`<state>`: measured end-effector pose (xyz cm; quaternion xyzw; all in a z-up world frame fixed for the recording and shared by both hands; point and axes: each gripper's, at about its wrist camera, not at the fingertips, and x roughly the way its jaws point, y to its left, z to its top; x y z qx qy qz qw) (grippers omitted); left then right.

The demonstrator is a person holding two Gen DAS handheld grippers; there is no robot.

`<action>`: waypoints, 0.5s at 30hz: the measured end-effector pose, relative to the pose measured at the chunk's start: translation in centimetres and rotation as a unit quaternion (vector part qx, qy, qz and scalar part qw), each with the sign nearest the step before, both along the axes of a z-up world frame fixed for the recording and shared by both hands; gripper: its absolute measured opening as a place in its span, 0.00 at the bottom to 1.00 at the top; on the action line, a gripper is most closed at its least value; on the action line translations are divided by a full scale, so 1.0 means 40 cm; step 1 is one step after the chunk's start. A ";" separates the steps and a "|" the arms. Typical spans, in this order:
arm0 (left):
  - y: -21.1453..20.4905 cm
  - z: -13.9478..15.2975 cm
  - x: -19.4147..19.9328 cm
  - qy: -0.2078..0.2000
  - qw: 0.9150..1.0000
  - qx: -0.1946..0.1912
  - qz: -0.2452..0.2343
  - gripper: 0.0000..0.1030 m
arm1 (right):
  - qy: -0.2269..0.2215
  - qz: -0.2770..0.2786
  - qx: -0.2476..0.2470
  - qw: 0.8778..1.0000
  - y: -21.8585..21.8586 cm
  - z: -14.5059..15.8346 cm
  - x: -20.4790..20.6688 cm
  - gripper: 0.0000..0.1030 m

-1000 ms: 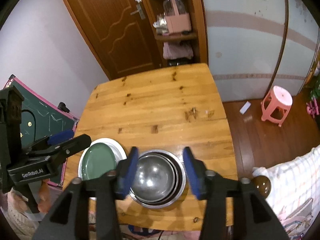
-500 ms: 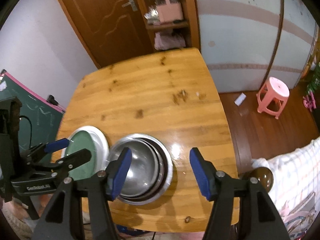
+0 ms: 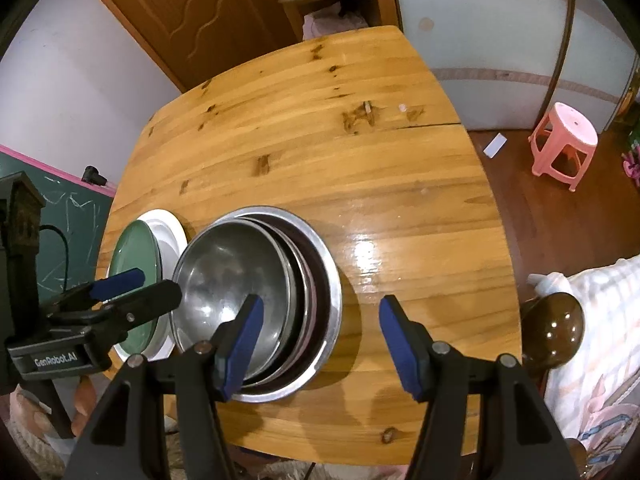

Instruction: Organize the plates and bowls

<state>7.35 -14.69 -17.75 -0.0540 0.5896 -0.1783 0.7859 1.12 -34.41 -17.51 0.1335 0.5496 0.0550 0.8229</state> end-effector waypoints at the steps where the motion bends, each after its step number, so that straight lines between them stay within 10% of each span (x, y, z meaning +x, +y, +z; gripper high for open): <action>1: -0.003 -0.002 0.001 0.001 1.000 -0.001 -0.002 0.92 | 0.001 0.001 0.000 1.000 0.000 -0.002 0.001 0.59; 9: -0.023 -0.028 0.008 0.015 1.000 -0.005 -0.015 0.84 | 0.016 0.004 0.004 1.000 0.004 -0.026 0.013 0.59; 15: -0.025 -0.056 0.018 0.042 0.999 -0.021 -0.021 0.60 | 0.027 0.009 0.008 1.000 0.005 -0.040 0.022 0.50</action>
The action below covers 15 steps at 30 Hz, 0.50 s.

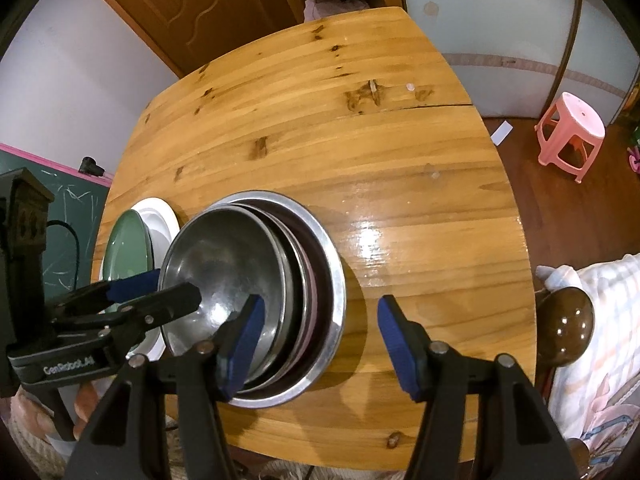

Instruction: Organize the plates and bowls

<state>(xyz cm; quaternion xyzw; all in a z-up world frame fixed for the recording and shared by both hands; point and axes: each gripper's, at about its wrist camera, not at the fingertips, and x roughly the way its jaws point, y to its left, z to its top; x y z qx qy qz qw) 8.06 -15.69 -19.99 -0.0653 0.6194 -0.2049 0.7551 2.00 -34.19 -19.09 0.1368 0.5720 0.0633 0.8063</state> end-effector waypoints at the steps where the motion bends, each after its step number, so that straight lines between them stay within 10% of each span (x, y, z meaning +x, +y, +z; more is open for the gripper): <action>1: -0.001 -0.004 0.001 0.004 1.000 -0.001 -0.001 0.57 | 0.003 0.001 0.002 1.000 0.000 -0.002 0.000 0.45; 15: 0.028 -0.046 0.017 0.046 0.999 -0.003 0.006 0.45 | 0.038 0.009 0.019 0.999 0.005 -0.014 0.008 0.37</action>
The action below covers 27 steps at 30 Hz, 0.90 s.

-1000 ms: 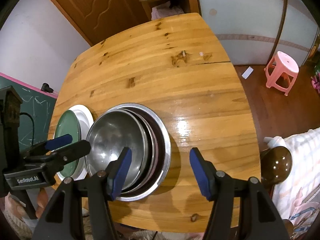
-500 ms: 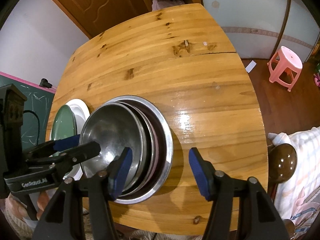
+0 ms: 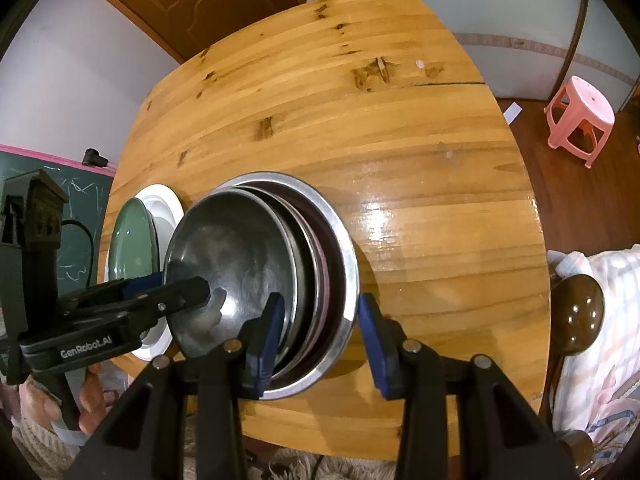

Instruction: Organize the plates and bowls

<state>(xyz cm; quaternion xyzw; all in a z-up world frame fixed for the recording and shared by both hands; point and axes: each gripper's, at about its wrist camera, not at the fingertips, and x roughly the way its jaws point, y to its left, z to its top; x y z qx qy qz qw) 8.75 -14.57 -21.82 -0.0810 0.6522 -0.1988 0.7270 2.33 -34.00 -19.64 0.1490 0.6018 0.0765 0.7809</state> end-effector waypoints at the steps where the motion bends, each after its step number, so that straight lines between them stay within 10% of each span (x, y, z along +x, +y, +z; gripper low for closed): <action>1: 0.001 -0.003 0.001 0.003 1.000 -0.002 0.000 0.45 | 0.002 0.000 0.000 1.000 0.001 0.000 0.000 0.37; 27: -0.002 0.037 -0.010 0.003 1.000 -0.017 -0.007 0.35 | 0.041 -0.006 -0.027 0.999 0.019 0.020 0.008 0.31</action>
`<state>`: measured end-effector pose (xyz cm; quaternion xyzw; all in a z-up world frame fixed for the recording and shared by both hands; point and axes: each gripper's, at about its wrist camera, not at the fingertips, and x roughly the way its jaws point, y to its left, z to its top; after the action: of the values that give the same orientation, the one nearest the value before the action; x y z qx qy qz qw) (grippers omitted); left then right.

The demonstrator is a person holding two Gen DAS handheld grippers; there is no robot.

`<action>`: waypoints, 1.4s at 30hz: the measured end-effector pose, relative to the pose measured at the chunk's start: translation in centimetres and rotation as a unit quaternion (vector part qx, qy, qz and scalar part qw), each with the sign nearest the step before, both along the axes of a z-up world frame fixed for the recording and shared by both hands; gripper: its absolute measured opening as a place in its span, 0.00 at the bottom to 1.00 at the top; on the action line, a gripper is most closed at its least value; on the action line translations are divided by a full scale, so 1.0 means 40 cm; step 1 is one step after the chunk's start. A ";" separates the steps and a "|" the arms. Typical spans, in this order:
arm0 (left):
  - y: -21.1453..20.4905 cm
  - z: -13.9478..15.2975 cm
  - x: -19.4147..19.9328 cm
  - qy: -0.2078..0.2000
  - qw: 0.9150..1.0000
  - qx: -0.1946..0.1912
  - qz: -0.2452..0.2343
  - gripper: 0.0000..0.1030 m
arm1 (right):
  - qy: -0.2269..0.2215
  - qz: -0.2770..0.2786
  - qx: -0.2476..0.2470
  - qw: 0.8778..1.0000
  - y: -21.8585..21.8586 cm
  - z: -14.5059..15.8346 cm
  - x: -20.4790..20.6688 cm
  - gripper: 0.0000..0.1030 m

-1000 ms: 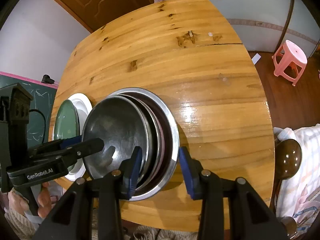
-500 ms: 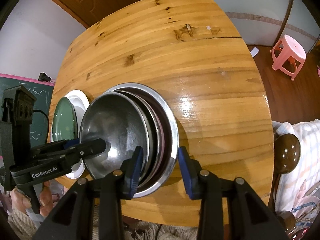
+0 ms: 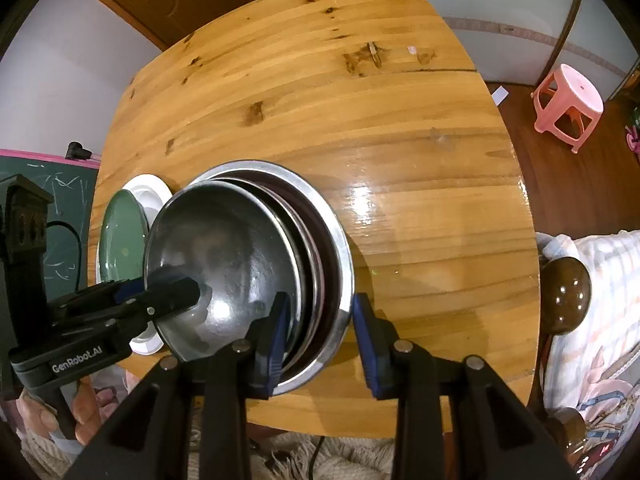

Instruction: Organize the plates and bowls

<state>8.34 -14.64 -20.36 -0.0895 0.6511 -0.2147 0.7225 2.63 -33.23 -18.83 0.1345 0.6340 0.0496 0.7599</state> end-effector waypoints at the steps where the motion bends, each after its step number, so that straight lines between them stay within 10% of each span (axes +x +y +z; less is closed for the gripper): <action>1: 0.008 0.005 -0.001 -0.002 1.000 -0.002 0.001 0.35 | -0.002 0.000 -0.002 1.000 0.003 0.007 -0.001 0.31; 18: 0.274 0.181 -0.065 -0.078 0.993 -0.008 0.087 0.35 | -0.056 0.071 -0.011 0.996 0.227 0.166 0.021 0.31; 30: 0.511 0.052 -0.057 -0.029 0.986 0.012 0.166 0.35 | -0.004 0.142 -0.022 0.990 0.464 0.053 0.112 0.29; 42: 0.538 -0.003 -0.036 -0.015 0.985 0.000 0.170 0.35 | -0.020 0.152 -0.064 0.986 0.524 0.050 0.133 0.27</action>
<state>6.90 6.89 -20.47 -0.1956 0.6155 -0.0899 0.7581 7.95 -12.26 -16.84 -0.0135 0.6335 0.1261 0.7633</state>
